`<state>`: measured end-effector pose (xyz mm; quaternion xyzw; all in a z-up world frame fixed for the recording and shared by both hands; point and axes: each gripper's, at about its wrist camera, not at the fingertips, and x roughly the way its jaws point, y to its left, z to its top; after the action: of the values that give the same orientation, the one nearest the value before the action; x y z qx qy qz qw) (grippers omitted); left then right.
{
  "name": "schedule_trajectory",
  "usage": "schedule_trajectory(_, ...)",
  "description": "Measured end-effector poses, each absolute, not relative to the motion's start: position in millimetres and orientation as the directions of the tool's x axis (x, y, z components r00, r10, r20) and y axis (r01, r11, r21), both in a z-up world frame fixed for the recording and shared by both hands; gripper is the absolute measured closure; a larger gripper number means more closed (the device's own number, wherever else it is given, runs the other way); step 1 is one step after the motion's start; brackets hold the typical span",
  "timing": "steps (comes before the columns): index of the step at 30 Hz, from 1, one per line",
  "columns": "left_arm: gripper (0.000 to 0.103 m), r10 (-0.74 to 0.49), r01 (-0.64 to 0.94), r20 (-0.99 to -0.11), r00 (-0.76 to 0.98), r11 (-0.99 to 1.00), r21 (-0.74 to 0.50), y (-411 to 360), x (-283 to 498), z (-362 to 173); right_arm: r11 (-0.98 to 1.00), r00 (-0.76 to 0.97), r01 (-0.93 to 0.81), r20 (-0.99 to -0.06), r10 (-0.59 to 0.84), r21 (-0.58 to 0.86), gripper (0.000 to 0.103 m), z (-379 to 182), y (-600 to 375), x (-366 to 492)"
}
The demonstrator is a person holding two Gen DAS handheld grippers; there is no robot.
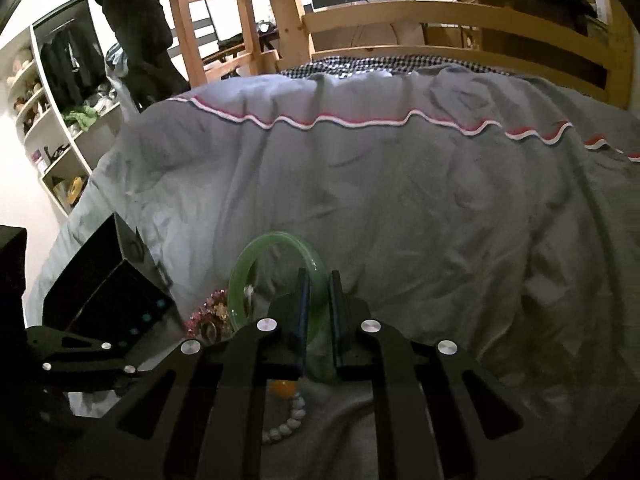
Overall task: Organize jewelry
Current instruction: 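Grasp the green jade bangle with the right tool while the left tool grasps the white bead bracelet, then carry the bangle and bead bracelet into the black box and open both tools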
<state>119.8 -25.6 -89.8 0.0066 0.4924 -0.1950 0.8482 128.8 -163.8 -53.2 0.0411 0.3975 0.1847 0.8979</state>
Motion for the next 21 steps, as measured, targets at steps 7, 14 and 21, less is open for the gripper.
schedule_trajectory(7,0.095,-0.309,0.325,-0.823,0.477,0.932,-0.162,-16.2,120.6,-72.7,0.929,0.641,-0.307,-0.676,0.364,0.208,0.093,-38.7,-162.9,124.5)
schedule_trajectory(14,0.095,-0.301,0.311,-0.811,0.501,0.937,-0.156,-5.6,111.1,-55.1,0.928,0.663,-0.322,-0.656,0.362,0.188,0.093,-24.0,-158.0,118.6)
schedule_trajectory(21,0.095,-0.301,0.303,-0.795,0.527,0.940,-0.155,2.7,101.7,-38.4,0.926,0.672,-0.331,-0.643,0.367,0.182,0.093,-15.4,-154.7,113.1)
